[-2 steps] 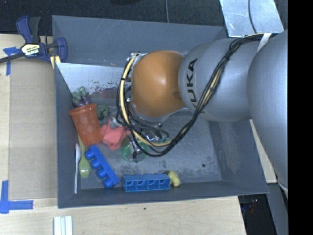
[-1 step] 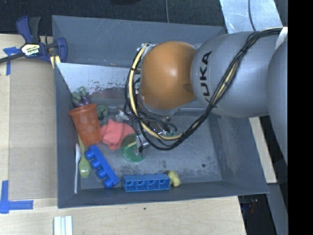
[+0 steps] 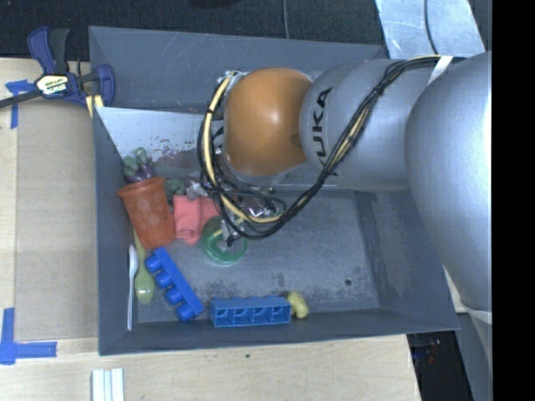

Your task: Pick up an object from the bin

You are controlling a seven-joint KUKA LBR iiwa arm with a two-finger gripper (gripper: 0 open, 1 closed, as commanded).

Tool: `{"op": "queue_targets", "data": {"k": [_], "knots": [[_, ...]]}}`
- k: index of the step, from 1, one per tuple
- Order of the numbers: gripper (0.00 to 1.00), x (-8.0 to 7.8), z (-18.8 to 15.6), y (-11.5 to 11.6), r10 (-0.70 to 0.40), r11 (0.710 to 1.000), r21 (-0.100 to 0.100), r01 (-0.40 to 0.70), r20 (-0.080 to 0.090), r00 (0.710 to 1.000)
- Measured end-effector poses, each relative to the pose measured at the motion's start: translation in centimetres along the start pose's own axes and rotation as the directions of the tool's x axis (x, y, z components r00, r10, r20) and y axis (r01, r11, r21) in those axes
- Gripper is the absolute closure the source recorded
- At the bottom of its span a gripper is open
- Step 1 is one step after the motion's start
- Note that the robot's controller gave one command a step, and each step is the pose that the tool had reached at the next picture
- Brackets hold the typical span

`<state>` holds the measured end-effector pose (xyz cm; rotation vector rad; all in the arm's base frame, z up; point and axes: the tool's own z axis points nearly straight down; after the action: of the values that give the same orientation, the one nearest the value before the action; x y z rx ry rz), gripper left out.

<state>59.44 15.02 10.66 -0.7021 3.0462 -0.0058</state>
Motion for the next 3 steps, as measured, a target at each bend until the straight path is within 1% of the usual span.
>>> {"op": "queue_targets", "data": {"k": [1,2,3], "knots": [[1.0,-0.9,-10.8,-4.8,0.117,0.993,0.005,-0.117,0.006,0.993],[1.0,-0.9,-10.8,-4.8,0.117,0.993,0.005,-0.117,0.005,0.993],[1.0,-2.1,-7.8,0.6,0.052,0.999,0.007,-0.052,0.009,0.999]]}}
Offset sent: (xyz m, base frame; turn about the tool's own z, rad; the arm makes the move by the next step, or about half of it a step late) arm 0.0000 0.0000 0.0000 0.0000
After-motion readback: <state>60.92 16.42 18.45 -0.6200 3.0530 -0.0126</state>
